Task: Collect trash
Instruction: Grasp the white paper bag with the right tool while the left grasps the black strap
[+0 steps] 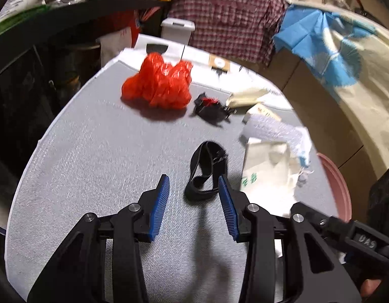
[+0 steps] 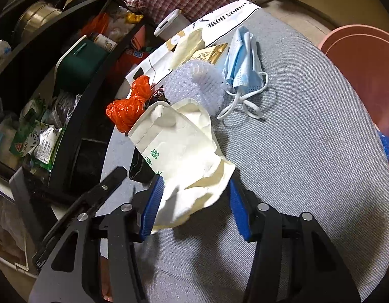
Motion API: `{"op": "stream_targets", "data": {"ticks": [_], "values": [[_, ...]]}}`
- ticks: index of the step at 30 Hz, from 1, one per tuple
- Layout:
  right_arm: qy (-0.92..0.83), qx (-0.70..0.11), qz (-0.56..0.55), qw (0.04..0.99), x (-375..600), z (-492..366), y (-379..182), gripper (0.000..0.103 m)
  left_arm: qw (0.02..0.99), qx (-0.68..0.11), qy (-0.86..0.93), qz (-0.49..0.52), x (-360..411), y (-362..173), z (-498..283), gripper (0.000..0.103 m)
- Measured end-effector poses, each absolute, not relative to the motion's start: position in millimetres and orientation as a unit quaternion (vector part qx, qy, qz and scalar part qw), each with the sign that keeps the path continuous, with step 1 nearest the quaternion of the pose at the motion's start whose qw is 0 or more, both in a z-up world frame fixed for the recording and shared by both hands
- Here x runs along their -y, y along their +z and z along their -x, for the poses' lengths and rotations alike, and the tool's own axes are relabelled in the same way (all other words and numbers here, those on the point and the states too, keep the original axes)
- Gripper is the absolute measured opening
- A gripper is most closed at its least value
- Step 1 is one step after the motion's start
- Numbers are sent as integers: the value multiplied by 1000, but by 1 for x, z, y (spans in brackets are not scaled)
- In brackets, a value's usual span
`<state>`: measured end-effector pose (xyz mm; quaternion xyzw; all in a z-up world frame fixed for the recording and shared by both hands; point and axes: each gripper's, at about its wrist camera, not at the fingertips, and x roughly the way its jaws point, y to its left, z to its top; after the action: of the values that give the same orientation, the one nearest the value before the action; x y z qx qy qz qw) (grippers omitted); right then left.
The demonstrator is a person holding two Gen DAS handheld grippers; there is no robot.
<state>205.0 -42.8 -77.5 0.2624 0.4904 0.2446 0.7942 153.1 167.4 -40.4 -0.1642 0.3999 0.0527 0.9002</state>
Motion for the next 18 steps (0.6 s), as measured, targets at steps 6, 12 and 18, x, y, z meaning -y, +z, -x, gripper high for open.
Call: {"op": "stream_targets", "data": {"ticks": [6, 12, 18], "values": [[234, -492, -266, 795, 47, -206, -82, 33, 897, -407, 50, 168, -165, -45, -157, 37], [235, -488, -273, 795, 51, -203, -80, 22, 895, -412, 49, 164, -162, -43, -157, 3], [236, -471, -272, 805, 55, -197, -68, 13, 897, -406, 54, 165, -165, -37, -150, 2]]}}
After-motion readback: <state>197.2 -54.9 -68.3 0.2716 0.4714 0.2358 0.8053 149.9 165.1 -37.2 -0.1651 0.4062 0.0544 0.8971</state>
